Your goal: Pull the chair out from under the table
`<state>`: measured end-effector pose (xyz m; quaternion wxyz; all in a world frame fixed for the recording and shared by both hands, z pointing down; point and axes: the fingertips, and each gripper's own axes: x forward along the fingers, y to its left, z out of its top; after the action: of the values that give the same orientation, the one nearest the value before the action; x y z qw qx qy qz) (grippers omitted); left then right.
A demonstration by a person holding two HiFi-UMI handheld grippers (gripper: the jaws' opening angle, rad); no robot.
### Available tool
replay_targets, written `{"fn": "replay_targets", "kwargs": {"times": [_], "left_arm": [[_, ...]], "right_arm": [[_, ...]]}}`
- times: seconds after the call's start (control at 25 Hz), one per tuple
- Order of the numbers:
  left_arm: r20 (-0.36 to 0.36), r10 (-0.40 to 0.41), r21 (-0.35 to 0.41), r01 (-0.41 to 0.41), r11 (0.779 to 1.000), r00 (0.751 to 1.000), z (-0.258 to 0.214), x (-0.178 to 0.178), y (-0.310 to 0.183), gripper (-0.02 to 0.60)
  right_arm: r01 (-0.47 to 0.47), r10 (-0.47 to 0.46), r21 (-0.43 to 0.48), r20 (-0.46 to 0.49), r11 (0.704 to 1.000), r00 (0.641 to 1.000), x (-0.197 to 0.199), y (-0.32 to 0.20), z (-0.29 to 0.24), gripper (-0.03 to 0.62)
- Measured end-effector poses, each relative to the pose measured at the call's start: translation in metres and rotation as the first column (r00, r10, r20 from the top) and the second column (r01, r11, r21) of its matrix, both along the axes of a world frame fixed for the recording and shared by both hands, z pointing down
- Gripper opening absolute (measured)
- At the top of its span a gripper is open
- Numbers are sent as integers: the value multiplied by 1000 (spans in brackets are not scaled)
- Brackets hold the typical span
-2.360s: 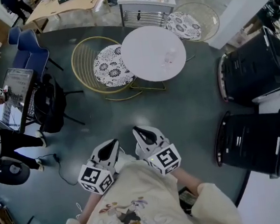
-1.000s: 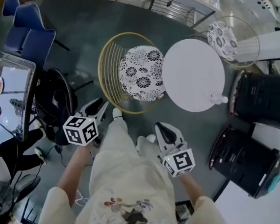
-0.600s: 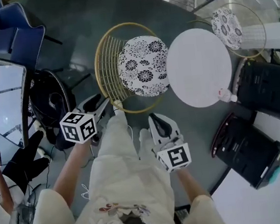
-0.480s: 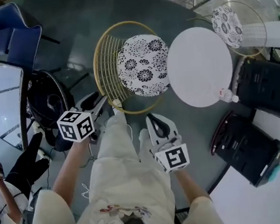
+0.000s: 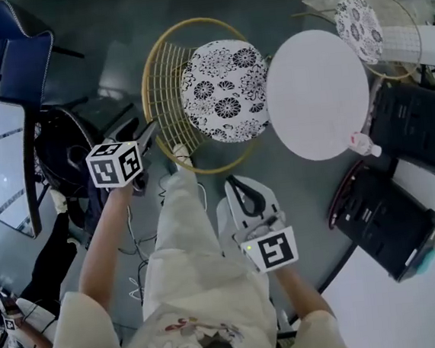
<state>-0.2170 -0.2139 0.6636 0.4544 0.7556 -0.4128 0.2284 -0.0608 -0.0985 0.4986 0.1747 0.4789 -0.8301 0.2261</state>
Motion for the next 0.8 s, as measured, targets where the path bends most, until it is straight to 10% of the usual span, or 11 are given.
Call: {"fn": "replay_targets", "kwargs": {"times": [0.8], "left_arm": [[61, 50, -141, -41, 989, 997, 40, 3, -29, 104]], "right_arm": [[31, -31, 7, 13, 999, 999, -26, 11, -10, 9]]}}
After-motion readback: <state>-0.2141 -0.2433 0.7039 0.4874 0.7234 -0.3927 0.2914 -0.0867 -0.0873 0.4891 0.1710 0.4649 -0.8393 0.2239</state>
